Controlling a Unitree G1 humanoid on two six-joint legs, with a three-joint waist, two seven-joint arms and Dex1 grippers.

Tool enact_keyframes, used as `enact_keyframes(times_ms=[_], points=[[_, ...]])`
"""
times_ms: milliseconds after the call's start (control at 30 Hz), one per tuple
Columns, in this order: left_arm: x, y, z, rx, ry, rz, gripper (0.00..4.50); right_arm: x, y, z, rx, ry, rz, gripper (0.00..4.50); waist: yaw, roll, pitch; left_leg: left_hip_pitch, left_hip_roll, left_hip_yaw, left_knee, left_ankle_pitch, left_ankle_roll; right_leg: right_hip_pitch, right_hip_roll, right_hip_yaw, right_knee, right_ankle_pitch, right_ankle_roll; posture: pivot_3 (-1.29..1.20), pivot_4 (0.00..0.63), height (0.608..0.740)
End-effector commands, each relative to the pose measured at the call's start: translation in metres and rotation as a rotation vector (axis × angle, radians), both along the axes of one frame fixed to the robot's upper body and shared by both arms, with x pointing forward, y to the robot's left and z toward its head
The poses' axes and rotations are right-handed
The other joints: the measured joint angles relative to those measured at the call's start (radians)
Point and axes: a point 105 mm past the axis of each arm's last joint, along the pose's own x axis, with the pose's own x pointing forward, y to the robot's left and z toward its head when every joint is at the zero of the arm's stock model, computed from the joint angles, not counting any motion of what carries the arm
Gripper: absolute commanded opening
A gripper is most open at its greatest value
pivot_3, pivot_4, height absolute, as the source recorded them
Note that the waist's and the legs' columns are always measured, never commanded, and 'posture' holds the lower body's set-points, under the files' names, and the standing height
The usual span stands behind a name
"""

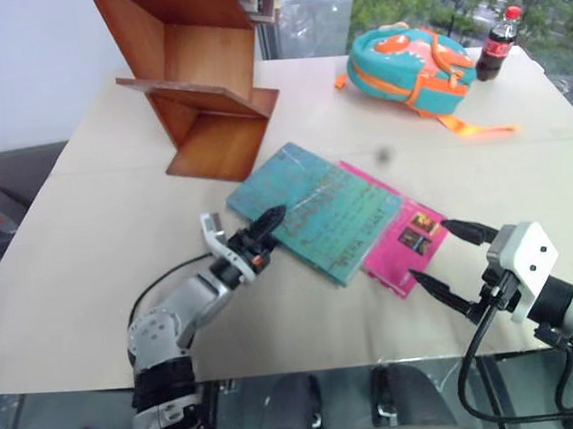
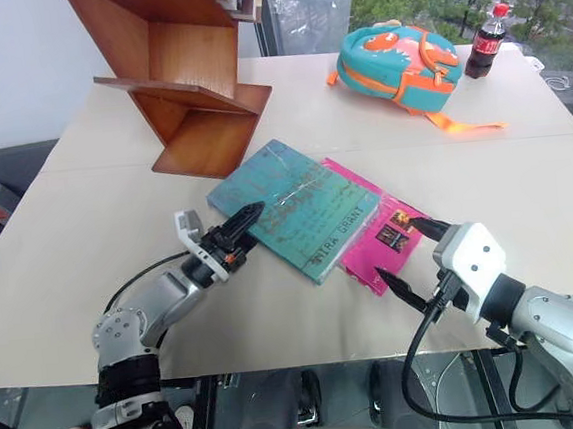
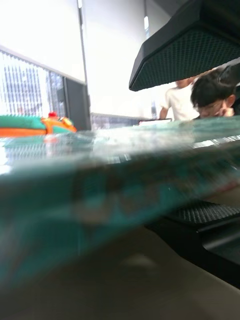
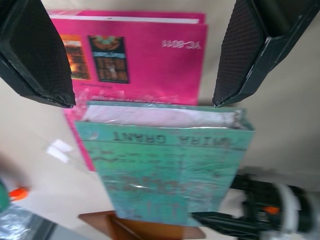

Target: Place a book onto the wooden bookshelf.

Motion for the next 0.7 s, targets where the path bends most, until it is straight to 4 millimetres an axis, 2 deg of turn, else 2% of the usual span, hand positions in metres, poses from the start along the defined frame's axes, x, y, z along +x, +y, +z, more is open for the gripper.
enact_keyframes(times_ms=[33,233,533,633,667,700], points=[[0.001,-0.008,0.003,-0.013,-0.015,-0.034,3.38,-0.016,0.012,0.020,0.024,-0.055,0.114,4.50,0.000,0.000,0.000,0.000,0.000,0.000,0.000,0.000,0.000,0.000,0.000,0.000,0.000,0.000,0.000,0.00,0.150,0.740],[0.006,-0.012,0.006,-0.008,-0.017,-0.046,3.38,-0.021,0.021,0.038,0.072,-0.094,0.219,4.50,0.000,0.000,0.000,0.000,0.000,-0.001,0.000,-0.002,0.003,0.000,0.000,0.000,-0.001,0.000,0.000,0.00,0.150,0.740],[0.008,-0.012,0.010,-0.005,-0.022,-0.044,3.38,-0.012,0.025,0.054,0.114,-0.140,0.243,4.50,0.001,-0.001,0.001,-0.003,0.000,-0.005,0.000,0.000,0.000,0.001,0.000,-0.004,-0.004,0.000,0.000,0.00,0.150,0.740],[0.005,-0.012,0.008,0.001,-0.016,-0.053,2.54,-0.007,0.023,0.055,0.110,-0.147,0.234,4.50,0.000,-0.001,0.000,-0.004,0.000,-0.006,0.000,0.000,0.000,0.001,0.000,-0.005,-0.004,0.000,0.000,0.00,0.150,0.740],[0.004,-0.011,0.008,-0.005,-0.012,-0.052,2.18,-0.006,0.022,0.055,0.107,-0.149,0.230,4.50,0.000,-0.001,0.000,-0.005,0.000,-0.006,0.000,0.000,0.000,0.001,0.000,-0.006,-0.004,0.000,0.000,0.00,0.150,0.740],[0.003,-0.010,0.008,-0.004,-0.012,-0.052,1.65,-0.004,0.021,0.055,0.106,-0.151,0.228,4.50,0.000,-0.001,0.000,-0.005,0.000,-0.006,0.000,0.000,0.000,0.001,0.000,-0.006,-0.004,0.000,0.000,0.00,0.150,0.740]])
